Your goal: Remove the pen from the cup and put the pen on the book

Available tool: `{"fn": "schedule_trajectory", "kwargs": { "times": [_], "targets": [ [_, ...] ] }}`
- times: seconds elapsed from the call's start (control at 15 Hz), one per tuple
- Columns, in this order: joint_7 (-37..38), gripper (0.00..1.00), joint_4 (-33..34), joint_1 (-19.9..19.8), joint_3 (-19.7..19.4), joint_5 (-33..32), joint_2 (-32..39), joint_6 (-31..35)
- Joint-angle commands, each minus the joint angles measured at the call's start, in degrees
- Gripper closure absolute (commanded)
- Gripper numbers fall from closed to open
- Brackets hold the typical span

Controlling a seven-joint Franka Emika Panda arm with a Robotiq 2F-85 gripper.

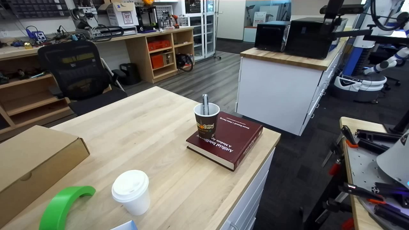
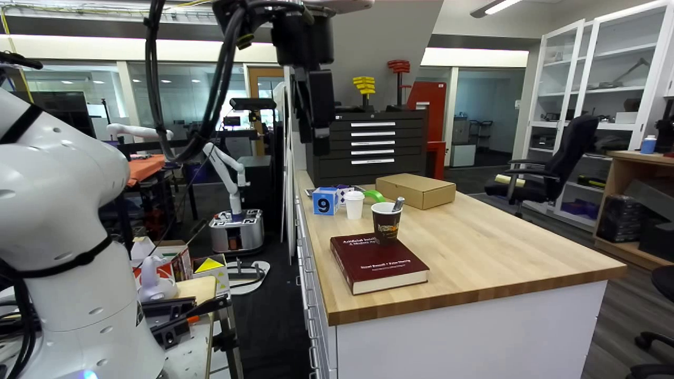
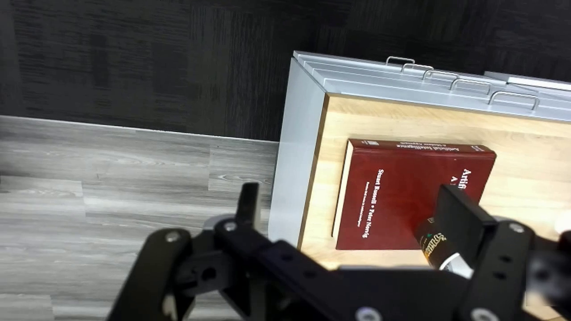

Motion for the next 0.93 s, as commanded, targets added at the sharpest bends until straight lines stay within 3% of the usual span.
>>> {"fn": "schedule_trajectory", "kwargs": {
  "times": [0.0, 0.67, 0.87],
  "targets": [
    [-0.9, 0.00, 4.4, 2.1, 3.1, -1.3, 6.4, 2.8],
    [-2.3, 0.00, 16.0, 6.4, 9.2, -3.4, 19.4, 4.1],
    [-1.6, 0.00, 14.8, 6.5, 9.2, -2.8, 18.7, 4.5]
  ]
}}
